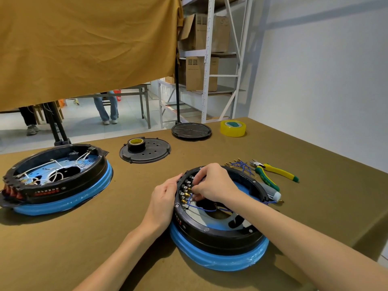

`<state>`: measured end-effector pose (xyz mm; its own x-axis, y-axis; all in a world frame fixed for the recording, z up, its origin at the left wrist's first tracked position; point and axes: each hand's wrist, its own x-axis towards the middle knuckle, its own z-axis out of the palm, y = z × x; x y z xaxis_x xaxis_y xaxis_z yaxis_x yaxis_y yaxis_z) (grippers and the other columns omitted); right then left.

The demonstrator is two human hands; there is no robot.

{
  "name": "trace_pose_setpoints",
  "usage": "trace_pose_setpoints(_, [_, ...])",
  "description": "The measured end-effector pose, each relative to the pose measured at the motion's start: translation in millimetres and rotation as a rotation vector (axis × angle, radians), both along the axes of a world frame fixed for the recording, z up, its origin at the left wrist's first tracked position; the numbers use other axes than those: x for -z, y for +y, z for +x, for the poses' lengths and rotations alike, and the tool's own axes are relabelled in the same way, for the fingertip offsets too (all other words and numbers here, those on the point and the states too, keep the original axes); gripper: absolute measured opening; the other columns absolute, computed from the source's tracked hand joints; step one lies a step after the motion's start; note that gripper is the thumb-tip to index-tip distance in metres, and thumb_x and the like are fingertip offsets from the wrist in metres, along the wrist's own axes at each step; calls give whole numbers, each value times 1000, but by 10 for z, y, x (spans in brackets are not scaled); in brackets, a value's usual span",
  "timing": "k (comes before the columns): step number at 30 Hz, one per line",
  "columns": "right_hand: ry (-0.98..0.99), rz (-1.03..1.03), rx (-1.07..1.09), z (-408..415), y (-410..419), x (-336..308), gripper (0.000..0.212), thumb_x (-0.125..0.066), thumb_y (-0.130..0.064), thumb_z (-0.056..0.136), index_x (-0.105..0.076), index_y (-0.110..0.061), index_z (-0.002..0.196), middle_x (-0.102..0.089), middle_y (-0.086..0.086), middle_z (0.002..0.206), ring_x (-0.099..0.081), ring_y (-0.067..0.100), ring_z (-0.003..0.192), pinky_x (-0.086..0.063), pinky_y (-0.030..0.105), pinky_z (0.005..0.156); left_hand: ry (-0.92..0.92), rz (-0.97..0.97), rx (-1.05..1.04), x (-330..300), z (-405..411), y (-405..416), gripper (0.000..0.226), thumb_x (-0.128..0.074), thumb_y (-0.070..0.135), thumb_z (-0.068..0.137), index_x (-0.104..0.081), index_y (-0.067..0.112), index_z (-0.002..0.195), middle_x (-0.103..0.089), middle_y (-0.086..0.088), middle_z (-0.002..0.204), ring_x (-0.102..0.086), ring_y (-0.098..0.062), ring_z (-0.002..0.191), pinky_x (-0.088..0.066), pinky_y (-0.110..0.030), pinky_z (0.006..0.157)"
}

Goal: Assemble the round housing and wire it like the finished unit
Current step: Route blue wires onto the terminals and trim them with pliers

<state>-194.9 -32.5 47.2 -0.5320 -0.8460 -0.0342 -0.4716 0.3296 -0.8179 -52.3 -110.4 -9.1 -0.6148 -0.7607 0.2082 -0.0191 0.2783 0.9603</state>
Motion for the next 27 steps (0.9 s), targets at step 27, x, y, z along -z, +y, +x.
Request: trace_pose_setpoints(27, [642,194,-52,-195,191,-166,24,-63,-23,95,-72,-1,91,-72,15,80,-70,34,71,-63,42,66,32,-20,34,7,-25,-48,58,-38,45,96,-60,15,140,-67,4,135,-59,-12,128,-43,-47,113])
